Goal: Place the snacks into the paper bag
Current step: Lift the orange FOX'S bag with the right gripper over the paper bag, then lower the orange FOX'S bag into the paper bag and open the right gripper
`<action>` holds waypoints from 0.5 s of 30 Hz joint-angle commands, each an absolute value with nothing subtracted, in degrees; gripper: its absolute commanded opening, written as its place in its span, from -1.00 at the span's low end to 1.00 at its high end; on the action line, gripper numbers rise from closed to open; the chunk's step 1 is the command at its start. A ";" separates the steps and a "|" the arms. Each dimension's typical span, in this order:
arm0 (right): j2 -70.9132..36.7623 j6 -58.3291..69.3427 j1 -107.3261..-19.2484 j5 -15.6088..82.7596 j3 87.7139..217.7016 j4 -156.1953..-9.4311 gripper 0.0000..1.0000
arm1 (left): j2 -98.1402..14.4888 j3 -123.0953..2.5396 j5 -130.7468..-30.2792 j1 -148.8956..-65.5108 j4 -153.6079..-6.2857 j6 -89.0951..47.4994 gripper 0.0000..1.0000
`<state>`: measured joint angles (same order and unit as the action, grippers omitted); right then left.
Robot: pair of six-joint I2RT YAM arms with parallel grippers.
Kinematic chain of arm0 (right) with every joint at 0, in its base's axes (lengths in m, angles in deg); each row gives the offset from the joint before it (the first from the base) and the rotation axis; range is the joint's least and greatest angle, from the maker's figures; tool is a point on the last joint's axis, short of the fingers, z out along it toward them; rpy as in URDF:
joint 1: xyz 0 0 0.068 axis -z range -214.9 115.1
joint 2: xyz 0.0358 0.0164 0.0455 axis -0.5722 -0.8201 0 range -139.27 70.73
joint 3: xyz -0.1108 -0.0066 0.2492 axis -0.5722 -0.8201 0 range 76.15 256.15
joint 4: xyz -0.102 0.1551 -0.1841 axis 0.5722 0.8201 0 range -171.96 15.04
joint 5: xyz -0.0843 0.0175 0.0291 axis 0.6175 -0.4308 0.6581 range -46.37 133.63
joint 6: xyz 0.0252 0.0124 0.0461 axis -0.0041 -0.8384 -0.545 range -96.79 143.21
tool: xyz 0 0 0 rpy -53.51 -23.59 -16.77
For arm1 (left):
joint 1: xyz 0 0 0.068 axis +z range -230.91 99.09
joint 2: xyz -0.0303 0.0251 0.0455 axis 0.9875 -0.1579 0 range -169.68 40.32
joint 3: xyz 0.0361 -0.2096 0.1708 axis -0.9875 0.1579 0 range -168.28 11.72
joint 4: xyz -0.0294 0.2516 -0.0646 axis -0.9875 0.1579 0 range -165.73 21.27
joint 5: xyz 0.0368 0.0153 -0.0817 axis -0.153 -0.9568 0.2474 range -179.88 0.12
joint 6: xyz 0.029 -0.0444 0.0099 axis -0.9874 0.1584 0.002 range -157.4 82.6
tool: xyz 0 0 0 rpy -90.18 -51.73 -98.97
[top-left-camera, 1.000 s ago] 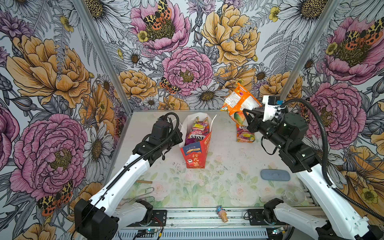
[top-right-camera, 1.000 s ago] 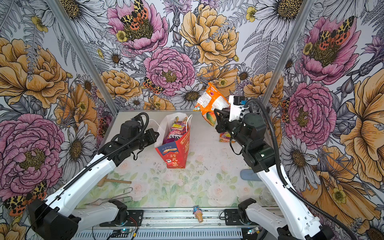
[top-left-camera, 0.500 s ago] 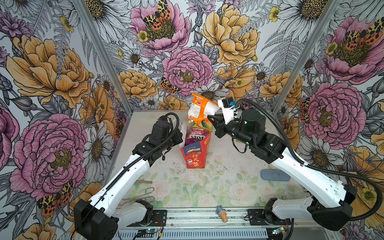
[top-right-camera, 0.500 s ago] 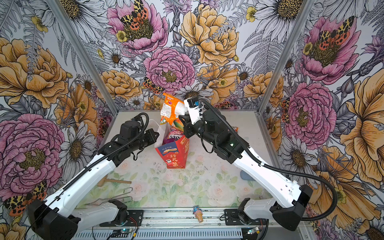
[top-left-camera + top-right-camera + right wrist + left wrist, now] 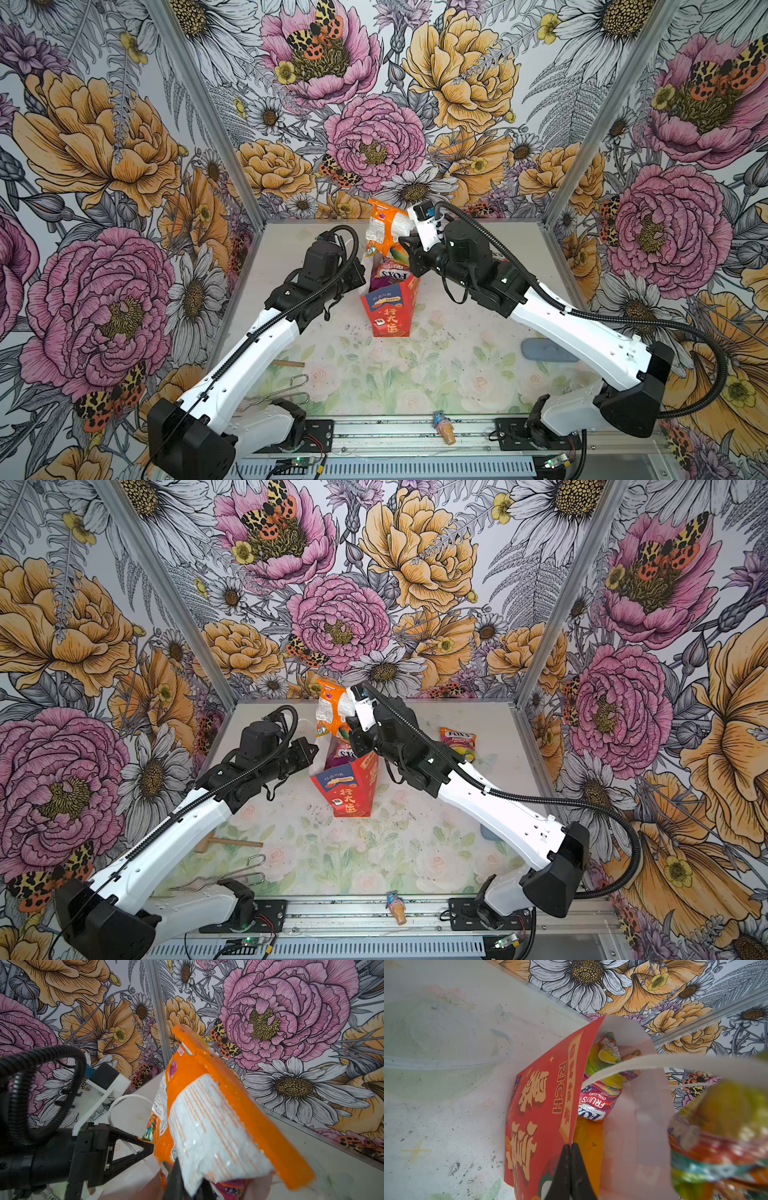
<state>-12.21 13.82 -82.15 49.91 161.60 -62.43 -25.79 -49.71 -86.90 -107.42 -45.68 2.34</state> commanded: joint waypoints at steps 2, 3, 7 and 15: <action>-12.40 16.25 -82.52 52.92 162.56 -66.64 -1.00 | -24.28 -50.06 -87.56 -107.87 -44.61 2.67 -1.00; -12.55 16.92 -82.54 53.17 162.18 -66.84 -1.00 | -24.37 -50.05 -87.49 -107.88 -44.62 2.67 -1.00; -13.77 19.70 -82.52 53.96 161.50 -67.19 -1.00 | -24.78 -50.33 -87.47 -107.93 -44.65 2.67 -1.00; -16.15 23.75 -82.52 54.08 161.11 -67.46 -1.00 | -24.77 -50.11 -87.68 -108.09 -44.61 2.55 -1.00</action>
